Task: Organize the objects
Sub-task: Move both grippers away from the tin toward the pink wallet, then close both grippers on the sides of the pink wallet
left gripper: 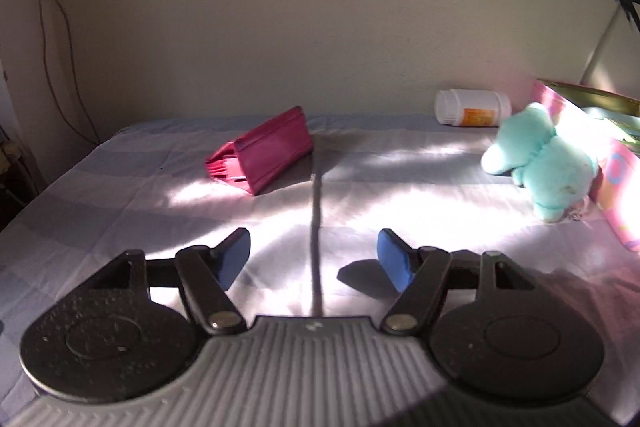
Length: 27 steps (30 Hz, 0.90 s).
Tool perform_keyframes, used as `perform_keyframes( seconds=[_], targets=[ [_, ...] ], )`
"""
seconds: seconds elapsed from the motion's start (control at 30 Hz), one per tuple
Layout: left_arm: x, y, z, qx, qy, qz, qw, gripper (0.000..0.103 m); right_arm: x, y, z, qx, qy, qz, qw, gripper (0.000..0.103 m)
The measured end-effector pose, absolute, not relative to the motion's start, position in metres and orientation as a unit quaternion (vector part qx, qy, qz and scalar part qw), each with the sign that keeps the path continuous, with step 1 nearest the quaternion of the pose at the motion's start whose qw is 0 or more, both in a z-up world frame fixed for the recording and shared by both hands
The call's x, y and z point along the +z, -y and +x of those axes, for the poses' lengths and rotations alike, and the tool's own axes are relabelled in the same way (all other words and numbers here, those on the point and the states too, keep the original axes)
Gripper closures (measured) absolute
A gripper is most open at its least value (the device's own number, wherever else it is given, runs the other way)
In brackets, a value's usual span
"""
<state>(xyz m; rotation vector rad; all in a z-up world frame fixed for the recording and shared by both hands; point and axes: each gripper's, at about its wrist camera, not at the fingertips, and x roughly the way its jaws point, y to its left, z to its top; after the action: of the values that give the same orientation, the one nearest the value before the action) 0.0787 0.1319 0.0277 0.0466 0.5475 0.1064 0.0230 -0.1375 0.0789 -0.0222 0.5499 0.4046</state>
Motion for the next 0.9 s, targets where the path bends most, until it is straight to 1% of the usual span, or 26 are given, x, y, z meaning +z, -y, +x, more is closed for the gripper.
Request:
perform_keyframes(
  seconds=[0.17,0.23,0.3,0.43,0.57,0.63,0.67,0.7,0.73,0.77,0.83,0.87,0.9],
  targets=[
    [0.019,-0.226,0.081,0.168,-0.265,-0.115,0.943,0.032,0.090,0.051,0.083,0.260,-0.280,-0.042,0.923,0.018],
    [0.014,-0.263,0.079,0.172,-0.280,-0.218,0.919,0.033,0.093,0.013,0.112,0.283,-0.284,-0.054,0.915,0.016],
    [0.014,-0.277,0.070,0.169,-0.264,-0.273,0.910,0.033,0.095,-0.020,0.146,0.295,-0.297,-0.044,0.907,0.015],
    [0.016,-0.267,0.071,0.156,-0.266,-0.268,0.913,0.032,0.087,-0.072,0.225,0.285,-0.336,-0.003,0.898,0.014],
    [0.019,-0.253,0.073,0.132,-0.274,-0.247,0.920,0.032,0.069,-0.108,0.287,0.249,-0.366,-0.002,0.897,0.016],
    [0.022,-0.251,0.073,0.130,-0.272,-0.242,0.922,0.031,0.057,-0.118,0.311,0.244,-0.396,0.003,0.885,0.019],
    [0.021,-0.252,0.075,0.131,-0.272,-0.242,0.922,0.031,0.047,-0.124,0.324,0.243,-0.426,0.003,0.871,0.022],
    [0.019,-0.253,0.076,0.131,-0.273,-0.245,0.921,0.031,0.037,-0.128,0.331,0.245,-0.459,-0.001,0.854,0.034],
    [0.017,-0.256,0.074,0.129,-0.275,-0.250,0.919,0.031,0.027,-0.129,0.333,0.255,-0.481,0.002,0.839,0.042],
    [0.017,-0.258,0.075,0.125,-0.277,-0.257,0.917,0.031,0.023,-0.126,0.329,0.271,-0.481,0.019,0.833,0.042],
    [0.014,-0.262,0.078,0.123,-0.278,-0.268,0.914,0.031,0.023,-0.123,0.314,0.289,-0.473,0.015,0.832,0.043],
    [0.014,-0.262,0.077,0.125,-0.277,-0.270,0.914,0.031,0.024,-0.120,0.308,0.298,-0.474,0.021,0.828,0.045],
    [0.013,-0.263,0.077,0.127,-0.276,-0.273,0.913,0.031,0.023,-0.115,0.301,0.307,-0.479,0.031,0.822,0.055]
  ],
)
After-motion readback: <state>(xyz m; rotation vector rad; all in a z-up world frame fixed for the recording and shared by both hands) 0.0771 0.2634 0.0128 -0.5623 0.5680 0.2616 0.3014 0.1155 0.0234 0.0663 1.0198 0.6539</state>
